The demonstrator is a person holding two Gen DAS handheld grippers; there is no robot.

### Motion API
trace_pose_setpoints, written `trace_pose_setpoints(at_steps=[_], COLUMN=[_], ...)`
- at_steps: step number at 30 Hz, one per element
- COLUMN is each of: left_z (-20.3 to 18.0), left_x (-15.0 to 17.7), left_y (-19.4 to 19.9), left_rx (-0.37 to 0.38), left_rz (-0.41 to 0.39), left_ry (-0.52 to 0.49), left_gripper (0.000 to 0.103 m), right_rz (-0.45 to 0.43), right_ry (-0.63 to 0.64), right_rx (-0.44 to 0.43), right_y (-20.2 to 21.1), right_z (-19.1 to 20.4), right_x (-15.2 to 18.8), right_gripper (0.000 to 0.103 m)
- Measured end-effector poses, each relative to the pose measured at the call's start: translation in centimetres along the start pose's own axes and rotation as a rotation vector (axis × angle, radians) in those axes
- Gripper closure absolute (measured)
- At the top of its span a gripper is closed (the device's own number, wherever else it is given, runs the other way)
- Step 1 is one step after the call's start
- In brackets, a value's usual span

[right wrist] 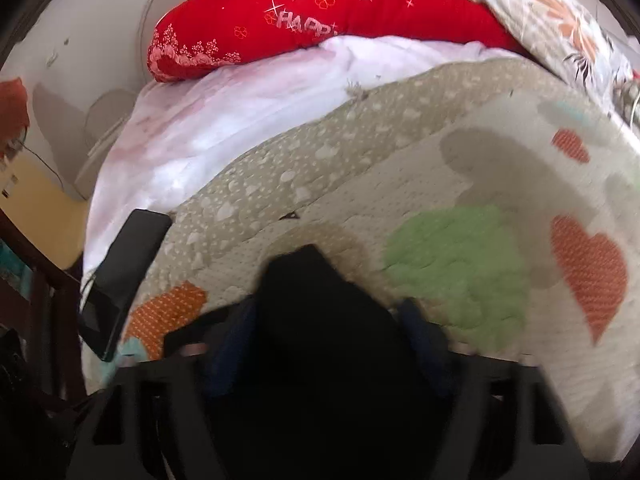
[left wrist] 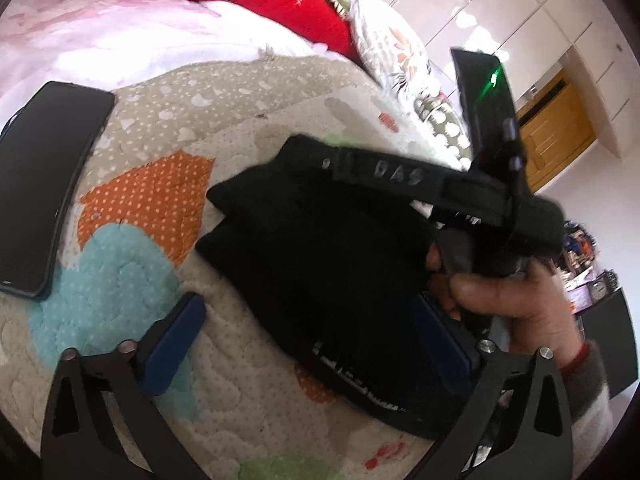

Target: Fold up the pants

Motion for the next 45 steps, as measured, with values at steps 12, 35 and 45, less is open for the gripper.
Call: trace_pose_setpoints(at_steps=[12, 35, 45], left_z=[-11.8, -16.6, -12.2], left_x=[4.3, 13.0, 11.8], left_y=[7.1, 4.3, -1.5], left_rx=[0.191, 0.214, 0.092], left_rz=[-0.089, 0.151, 0.205], left_ry=[-0.359, -0.712, -0.577], left_gripper=[0.079, 0.020, 0.020], right_rz=[-0.388, -0.390, -0.353], right_ry=[-0.093, -0.639, -0.628], right_rx=[0.007, 0.167, 0.144], right_y=[19.3, 25.6, 21.4], right_z=[-2.1, -7.9, -7.3], right_x=[3.0, 27.8, 26.0], right_gripper=[0.074, 0.026, 0.075])
Point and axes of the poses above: each gripper's, at about its wrist camera, not at the fingertips, and y roughly against the way its jaws point, z to its left, x to its underside, the point moved 6 cm from there along -y, roughly the way its jaws point, and after that the axes turned 14 degrees about y, right-handed, at the moved point
